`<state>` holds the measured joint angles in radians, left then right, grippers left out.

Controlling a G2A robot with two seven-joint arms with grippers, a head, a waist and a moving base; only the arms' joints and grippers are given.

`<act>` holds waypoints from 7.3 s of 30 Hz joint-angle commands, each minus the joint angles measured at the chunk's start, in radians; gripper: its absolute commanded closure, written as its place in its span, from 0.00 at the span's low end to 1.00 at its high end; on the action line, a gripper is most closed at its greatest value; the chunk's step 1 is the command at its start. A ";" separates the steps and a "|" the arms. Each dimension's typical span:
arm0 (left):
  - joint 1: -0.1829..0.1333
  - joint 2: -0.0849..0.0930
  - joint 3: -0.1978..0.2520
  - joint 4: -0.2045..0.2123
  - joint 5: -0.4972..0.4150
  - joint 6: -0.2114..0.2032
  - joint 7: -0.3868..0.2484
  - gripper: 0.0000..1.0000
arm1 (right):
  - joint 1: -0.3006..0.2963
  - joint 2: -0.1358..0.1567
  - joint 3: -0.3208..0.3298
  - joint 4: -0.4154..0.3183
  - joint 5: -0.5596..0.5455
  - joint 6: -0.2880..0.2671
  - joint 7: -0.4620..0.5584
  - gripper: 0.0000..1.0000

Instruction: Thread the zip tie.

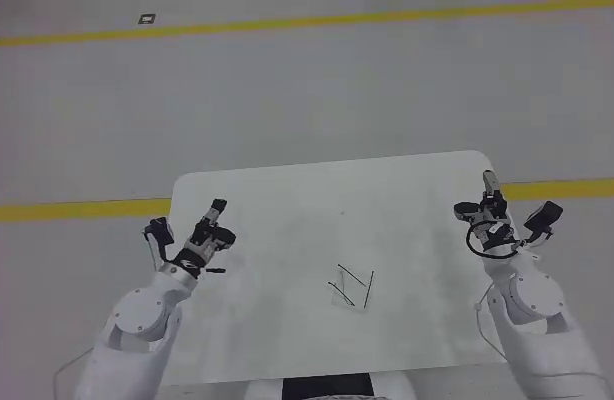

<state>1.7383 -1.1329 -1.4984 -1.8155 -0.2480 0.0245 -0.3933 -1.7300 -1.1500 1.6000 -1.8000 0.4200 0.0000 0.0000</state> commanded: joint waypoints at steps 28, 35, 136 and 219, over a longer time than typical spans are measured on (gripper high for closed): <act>-0.001 0.030 -0.033 0.054 0.119 -0.137 -0.246 0.00 | 0.000 0.000 0.000 0.000 0.000 0.000 0.000 0.00; -0.001 0.030 -0.033 0.054 0.119 -0.137 -0.246 0.00 | 0.008 0.002 -0.014 -0.062 -0.097 -0.024 0.050 0.00; -0.001 0.030 -0.033 0.054 0.119 -0.137 -0.246 0.00 | 0.460 0.013 -0.746 -0.030 -1.224 -0.162 1.328 0.00; -0.001 0.030 -0.033 0.054 0.119 -0.137 -0.246 0.00 | 0.430 0.031 -0.742 0.053 -1.297 -0.043 1.154 0.86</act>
<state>1.7370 -1.1034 -1.5309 -1.7613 -0.1288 -0.1125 -0.6392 -1.3007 -1.1183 0.8592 -1.7477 -0.8777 -0.0422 1.1541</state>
